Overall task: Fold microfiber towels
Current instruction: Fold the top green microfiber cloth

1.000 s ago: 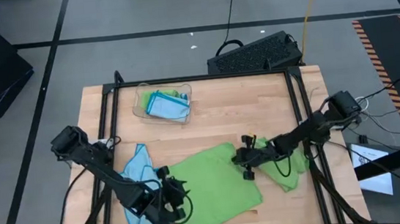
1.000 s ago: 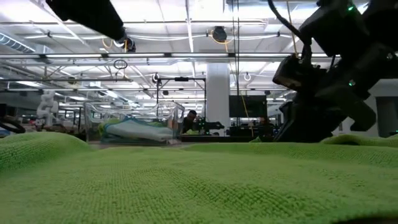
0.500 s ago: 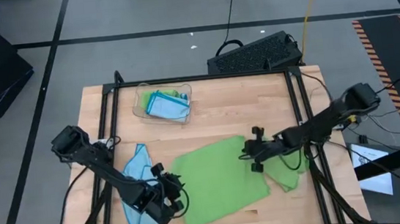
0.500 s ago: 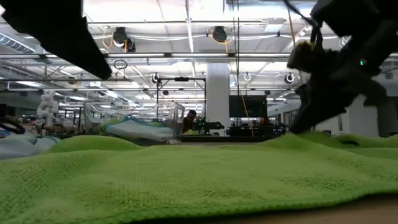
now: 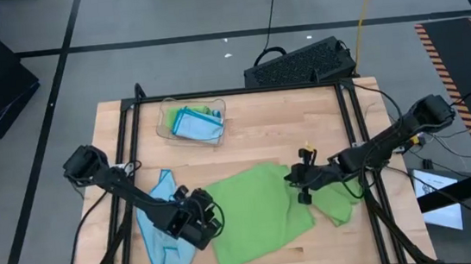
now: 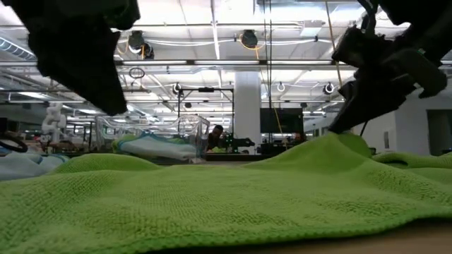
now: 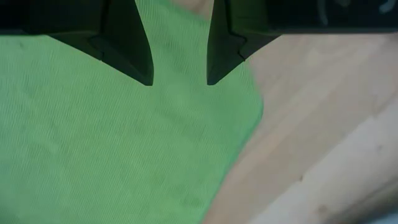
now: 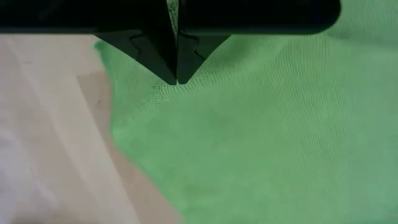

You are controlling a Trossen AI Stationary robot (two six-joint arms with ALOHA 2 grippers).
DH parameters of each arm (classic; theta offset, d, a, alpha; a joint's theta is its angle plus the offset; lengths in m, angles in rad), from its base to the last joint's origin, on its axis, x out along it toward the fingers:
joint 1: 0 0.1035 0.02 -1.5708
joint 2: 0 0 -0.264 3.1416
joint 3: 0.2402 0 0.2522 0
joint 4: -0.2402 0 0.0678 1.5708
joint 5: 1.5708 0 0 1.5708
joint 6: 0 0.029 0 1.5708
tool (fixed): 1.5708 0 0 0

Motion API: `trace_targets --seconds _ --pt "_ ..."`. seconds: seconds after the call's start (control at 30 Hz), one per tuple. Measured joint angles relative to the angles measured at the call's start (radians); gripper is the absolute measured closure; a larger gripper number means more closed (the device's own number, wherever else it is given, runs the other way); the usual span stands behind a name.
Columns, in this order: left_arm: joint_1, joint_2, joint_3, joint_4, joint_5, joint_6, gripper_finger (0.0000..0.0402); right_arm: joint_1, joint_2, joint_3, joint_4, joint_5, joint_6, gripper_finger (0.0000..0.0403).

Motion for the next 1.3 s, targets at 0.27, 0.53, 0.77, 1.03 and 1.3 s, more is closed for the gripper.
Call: trace_targets --seconds 0.27,0.53,0.77,1.03,1.3 --pt "-0.043 0.0 -0.069 -0.018 -0.052 -0.135 0.025 0.004 -0.002 0.0 -0.112 0.032 0.108 0.0388" --pt "-0.032 0.0 -0.222 0.125 -0.042 -0.188 0.025 0.004 -0.006 0.0 -0.125 0.262 0.107 0.0275" --pt "0.01 0.0 -0.248 0.159 0.09 -0.306 0.025 0.004 -0.008 0.001 -0.126 0.244 0.155 0.022" --pt "0.063 0.0 -0.248 0.279 0.111 -0.31 0.025 0.004 -0.008 0.001 -0.121 0.227 0.197 0.0218" --pt "0.108 0.0 -0.248 0.227 0.054 -0.068 0.0299 0.004 -0.008 0.001 -0.068 0.224 0.22 0.0218"
